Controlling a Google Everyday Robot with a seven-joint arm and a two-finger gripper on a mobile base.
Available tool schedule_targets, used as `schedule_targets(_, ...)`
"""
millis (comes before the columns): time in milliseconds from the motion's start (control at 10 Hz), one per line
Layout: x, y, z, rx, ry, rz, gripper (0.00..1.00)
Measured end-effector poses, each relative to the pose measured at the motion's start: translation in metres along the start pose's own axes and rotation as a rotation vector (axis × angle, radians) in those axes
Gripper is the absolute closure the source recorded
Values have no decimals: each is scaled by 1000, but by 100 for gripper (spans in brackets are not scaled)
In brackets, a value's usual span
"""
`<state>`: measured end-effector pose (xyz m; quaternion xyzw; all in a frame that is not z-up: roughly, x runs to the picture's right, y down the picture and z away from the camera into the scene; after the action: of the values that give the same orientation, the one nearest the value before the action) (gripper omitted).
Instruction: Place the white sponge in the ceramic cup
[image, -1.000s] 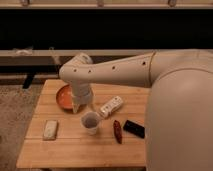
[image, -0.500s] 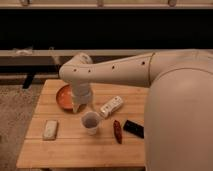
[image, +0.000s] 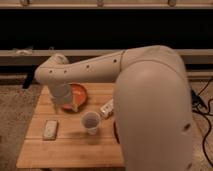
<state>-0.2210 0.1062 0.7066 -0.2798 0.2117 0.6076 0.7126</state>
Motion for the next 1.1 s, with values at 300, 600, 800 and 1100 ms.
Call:
schedule_targets(300,-9,80,24,-11,21,-50,35)
schedule_targets(600,-12,126,79,-7,36,-77,35)
schedule_targets(800,-12,129,111,-3,60,-70,35)
schedule_targets(1100,-10,129,122,-5,86,-71,35)
